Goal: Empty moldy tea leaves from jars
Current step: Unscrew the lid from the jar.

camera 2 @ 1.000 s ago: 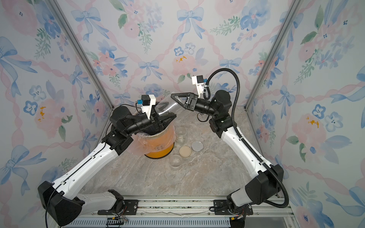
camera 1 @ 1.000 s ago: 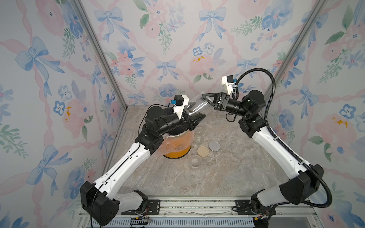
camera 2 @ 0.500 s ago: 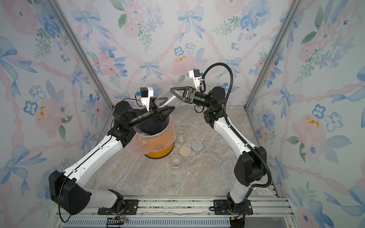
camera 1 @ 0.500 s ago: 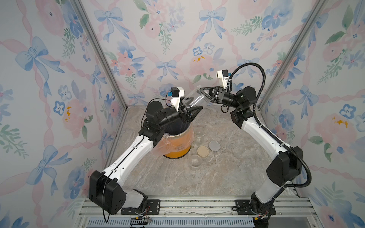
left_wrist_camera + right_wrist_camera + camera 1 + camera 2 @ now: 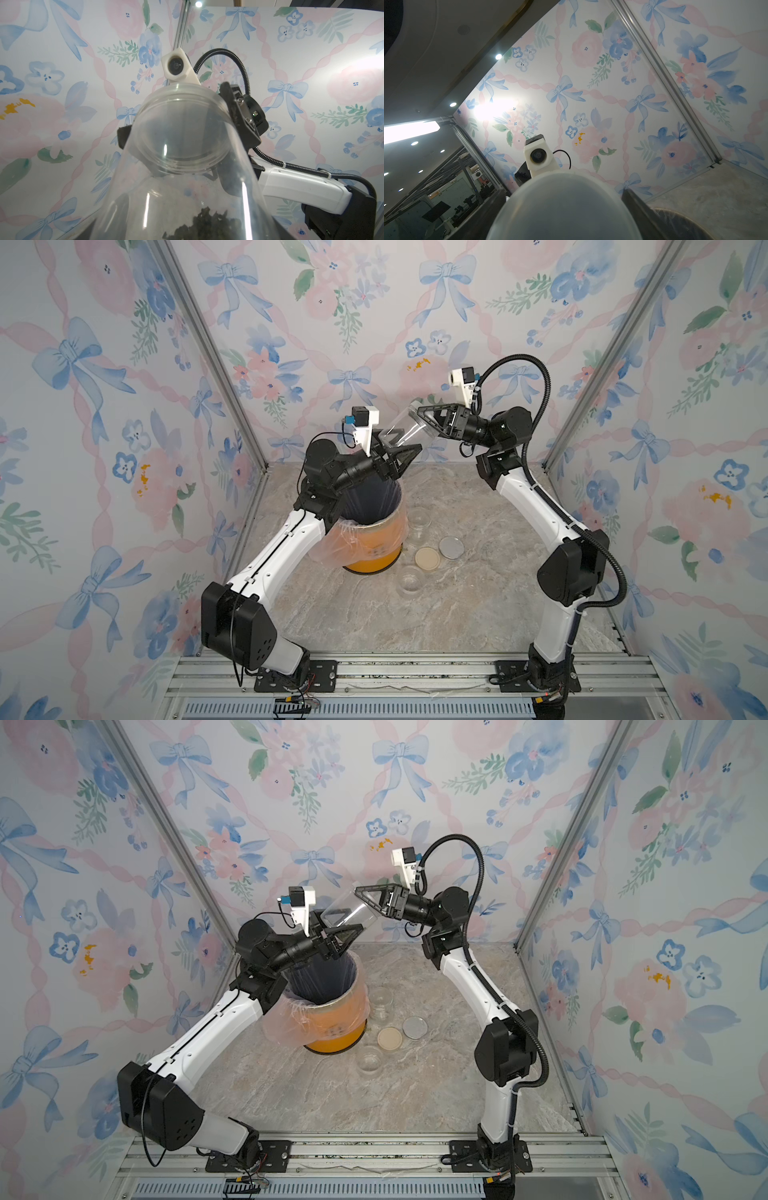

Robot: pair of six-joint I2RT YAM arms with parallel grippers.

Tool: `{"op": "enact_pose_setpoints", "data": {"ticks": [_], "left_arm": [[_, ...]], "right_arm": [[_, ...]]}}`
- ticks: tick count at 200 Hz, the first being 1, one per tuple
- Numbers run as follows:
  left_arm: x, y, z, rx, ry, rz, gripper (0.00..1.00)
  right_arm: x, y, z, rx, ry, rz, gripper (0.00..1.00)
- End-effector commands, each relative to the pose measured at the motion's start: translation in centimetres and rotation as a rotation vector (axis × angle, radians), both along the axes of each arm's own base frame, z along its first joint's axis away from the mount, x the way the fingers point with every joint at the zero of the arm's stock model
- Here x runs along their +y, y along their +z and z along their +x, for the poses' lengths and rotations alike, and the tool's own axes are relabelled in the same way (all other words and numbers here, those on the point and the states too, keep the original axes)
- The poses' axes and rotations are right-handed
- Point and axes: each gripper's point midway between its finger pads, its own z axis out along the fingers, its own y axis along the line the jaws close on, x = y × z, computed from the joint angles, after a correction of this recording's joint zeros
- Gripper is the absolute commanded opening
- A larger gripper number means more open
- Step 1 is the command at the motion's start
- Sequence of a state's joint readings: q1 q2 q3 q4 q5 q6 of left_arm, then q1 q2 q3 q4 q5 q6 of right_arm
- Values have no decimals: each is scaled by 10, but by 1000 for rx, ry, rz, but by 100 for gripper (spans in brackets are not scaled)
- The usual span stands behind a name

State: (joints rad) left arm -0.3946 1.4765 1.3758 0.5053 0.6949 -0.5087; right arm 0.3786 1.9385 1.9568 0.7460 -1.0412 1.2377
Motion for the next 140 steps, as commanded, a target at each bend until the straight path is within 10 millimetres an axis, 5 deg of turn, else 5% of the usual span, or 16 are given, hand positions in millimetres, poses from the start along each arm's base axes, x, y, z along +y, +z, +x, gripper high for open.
{"op": "enact_pose_setpoints", "data": {"ticks": [1, 72, 117, 140], "left_arm": [[20, 34, -7, -64, 4, -60, 29], [22, 31, -6, -75, 20, -51, 29], [23, 30, -7, -89, 26, -41, 29], [24, 32, -9, -100, 28, -41, 29]], "right_arm": [[-36, 35, 19, -97, -139, 67, 51], [-27, 37, 18, -74, -135, 44, 56], [-5, 25, -1, -95, -145, -37, 82], [-3, 25, -3, -92, -157, -51, 87]]}}
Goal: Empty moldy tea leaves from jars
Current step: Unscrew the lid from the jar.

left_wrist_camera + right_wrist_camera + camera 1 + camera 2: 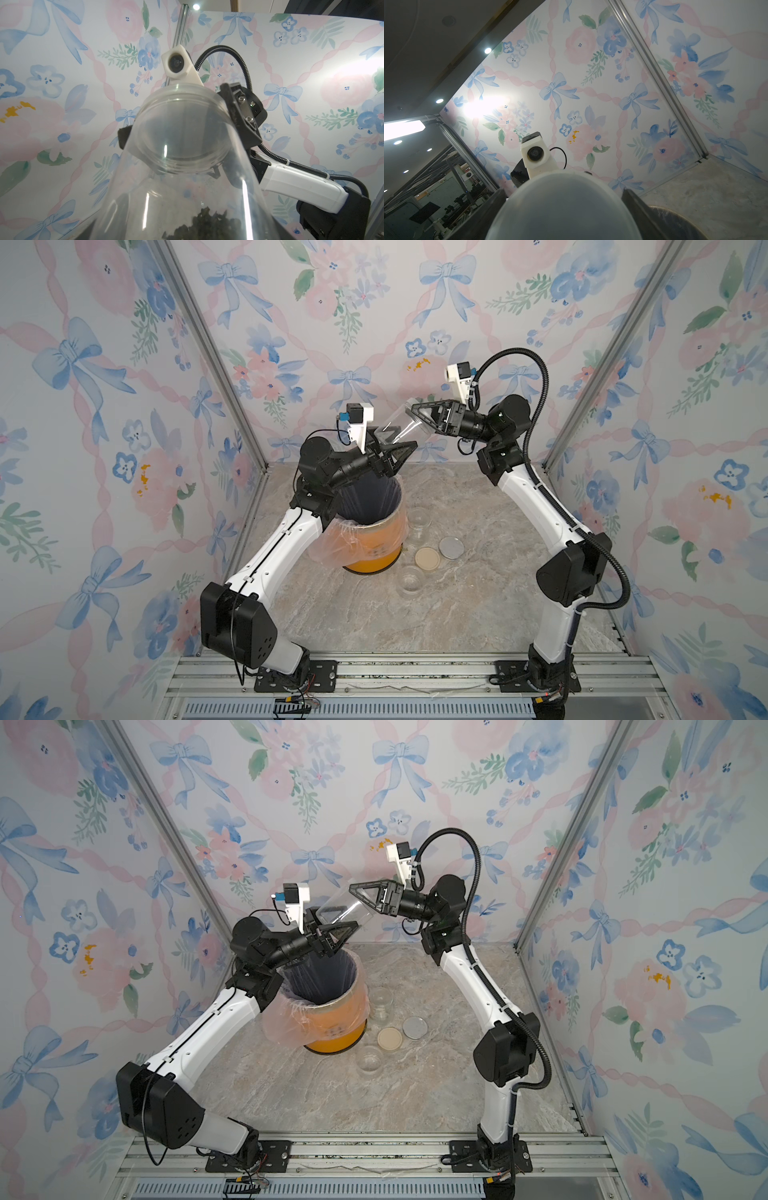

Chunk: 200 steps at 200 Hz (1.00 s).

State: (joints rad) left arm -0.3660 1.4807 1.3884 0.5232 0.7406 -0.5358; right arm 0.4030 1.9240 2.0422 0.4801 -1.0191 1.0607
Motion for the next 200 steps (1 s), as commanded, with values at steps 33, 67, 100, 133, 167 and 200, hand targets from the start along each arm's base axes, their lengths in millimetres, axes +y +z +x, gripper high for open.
{"op": "enact_pose_setpoints", "data": {"ticks": [33, 67, 100, 133, 167, 200], "left_arm": [[17, 25, -10, -93, 55, -33, 29], [18, 24, -12, -97, 58, -31, 29], [20, 24, -15, -106, 69, -28, 29], [24, 24, -17, -138, 96, -13, 29], [28, 32, -24, -223, 140, 8, 29], [36, 35, -25, -358, 235, 75, 29]], "right_arm": [[-15, 22, -3, -74, -114, 20, 97], [-17, 22, -3, -71, -125, 27, 97], [-21, 26, -3, -59, -137, 45, 97], [-29, 26, 0, 3, -190, 39, 96], [-40, 26, -6, 68, -267, 11, 97], [-54, 12, 1, 202, -393, -53, 96]]}}
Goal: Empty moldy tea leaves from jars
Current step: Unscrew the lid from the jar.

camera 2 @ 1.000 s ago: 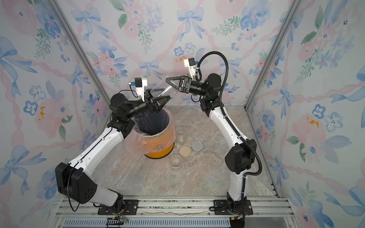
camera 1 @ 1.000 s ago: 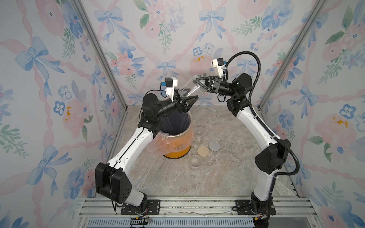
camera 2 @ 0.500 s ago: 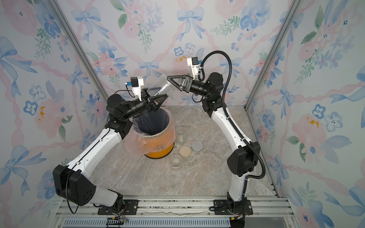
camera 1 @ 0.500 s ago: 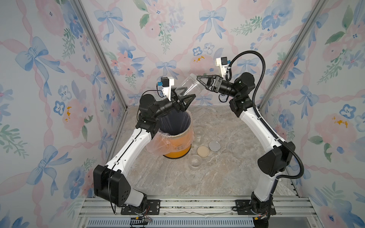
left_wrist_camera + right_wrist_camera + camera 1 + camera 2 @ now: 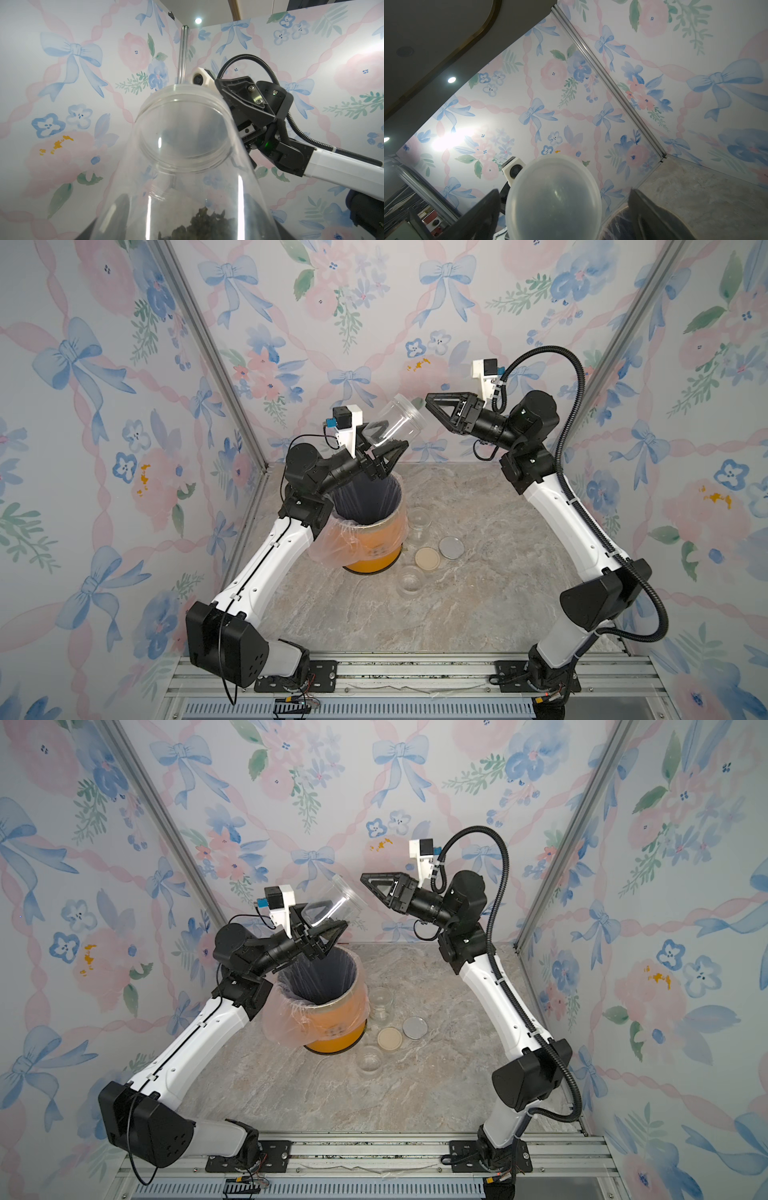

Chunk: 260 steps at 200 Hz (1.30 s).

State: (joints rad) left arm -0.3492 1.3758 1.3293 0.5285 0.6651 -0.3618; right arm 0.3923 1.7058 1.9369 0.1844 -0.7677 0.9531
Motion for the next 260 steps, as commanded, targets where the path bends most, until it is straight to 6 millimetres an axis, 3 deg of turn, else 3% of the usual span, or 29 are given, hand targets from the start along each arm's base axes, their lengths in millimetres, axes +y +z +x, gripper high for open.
{"op": "enact_pose_setpoints", "data": {"ticks": [1, 6, 48, 82, 113, 159, 188, 260], "left_arm": [[12, 15, -9, -175, 104, 47, 29], [14, 15, -9, -195, 125, 60, 29], [24, 8, -2, -389, 308, 197, 29], [13, 0, -17, -609, 355, 354, 29], [4, -8, -28, -795, 463, 502, 29], [7, -10, -29, -909, 586, 602, 27], [5, -16, -27, -917, 588, 624, 28], [-3, -26, -24, -905, 560, 633, 28]], "right_arm": [[-16, -13, 10, 109, -126, -48, 96], [-23, -6, 2, 109, -146, -46, 96], [-42, -24, 0, 243, -261, -71, 97], [-46, -35, 2, 327, -282, -69, 97], [-39, -42, 1, 363, -278, -103, 97], [-22, -53, 1, 393, -260, -117, 97], [-5, -51, -2, 379, -235, -112, 97], [14, -42, -6, 370, -213, -56, 97]]}}
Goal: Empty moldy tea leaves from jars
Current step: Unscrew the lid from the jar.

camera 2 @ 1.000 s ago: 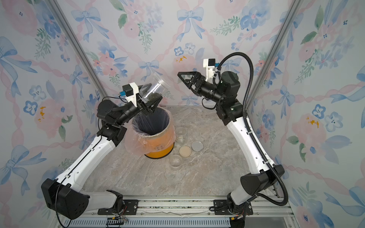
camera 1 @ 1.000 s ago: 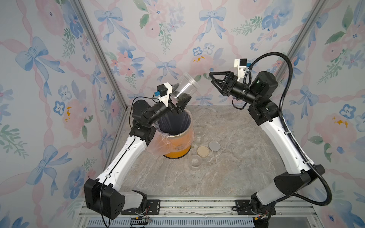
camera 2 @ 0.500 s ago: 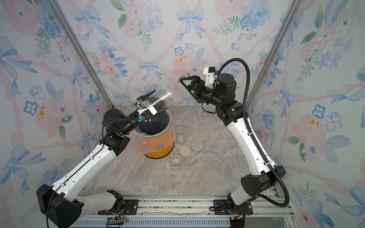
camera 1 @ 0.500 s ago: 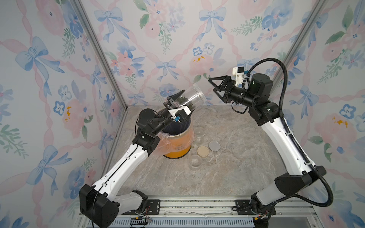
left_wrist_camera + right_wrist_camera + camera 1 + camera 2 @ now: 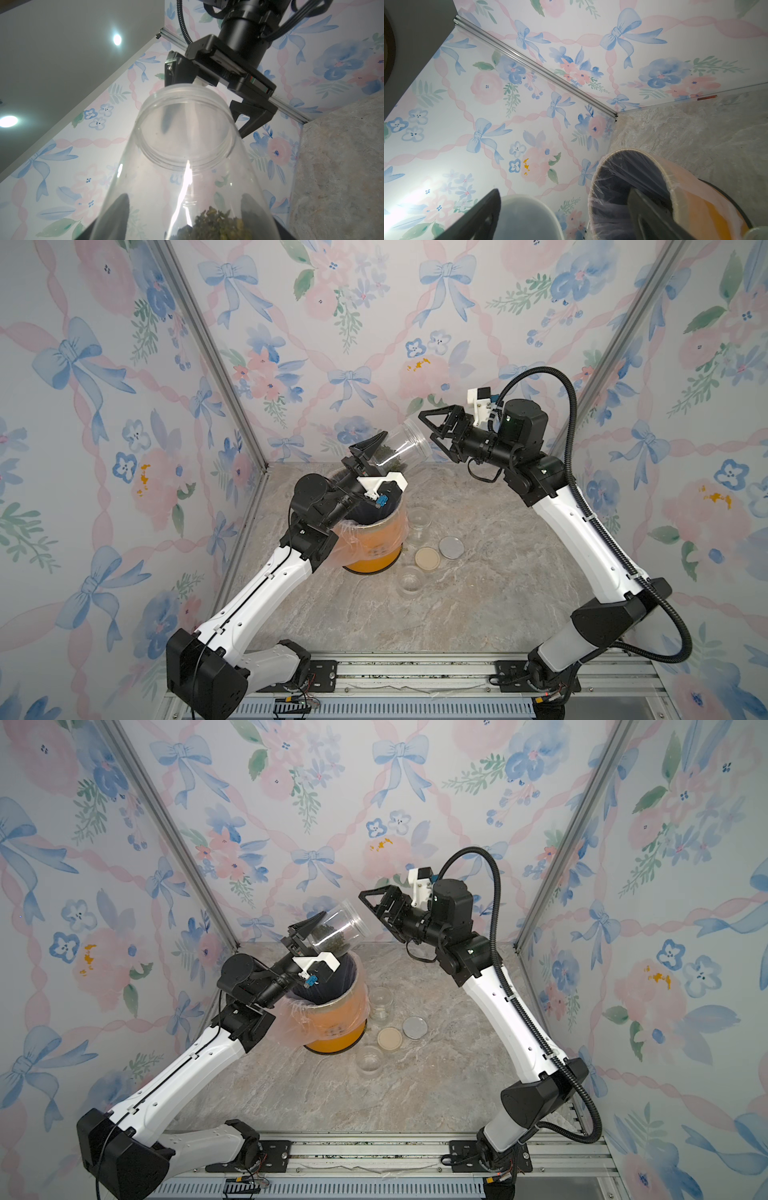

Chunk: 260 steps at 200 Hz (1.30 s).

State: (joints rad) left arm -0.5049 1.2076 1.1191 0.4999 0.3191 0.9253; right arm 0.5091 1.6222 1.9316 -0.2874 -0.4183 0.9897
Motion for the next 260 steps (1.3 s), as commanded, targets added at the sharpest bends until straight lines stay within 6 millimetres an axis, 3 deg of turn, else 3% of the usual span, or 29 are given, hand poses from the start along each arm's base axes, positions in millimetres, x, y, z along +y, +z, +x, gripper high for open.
{"op": "enact_pose_setpoints", "data": {"ticks": [1, 59, 114, 183, 260], "left_arm": [[-2, 1, 1, -21, 7, -1, 28], [-4, -6, 6, -12, 20, 10, 28], [1, -2, 25, -91, 144, 83, 27], [1, 20, 19, -184, 182, 111, 27], [0, 20, 15, -203, 193, 113, 27]], "right_arm": [[8, 17, -4, -36, 9, 51, 97], [12, 33, -14, -71, 34, 96, 97], [20, 18, -13, -22, 53, 86, 96], [24, 11, -9, -2, 63, 66, 97], [35, -1, 1, 42, 87, 100, 97]]}}
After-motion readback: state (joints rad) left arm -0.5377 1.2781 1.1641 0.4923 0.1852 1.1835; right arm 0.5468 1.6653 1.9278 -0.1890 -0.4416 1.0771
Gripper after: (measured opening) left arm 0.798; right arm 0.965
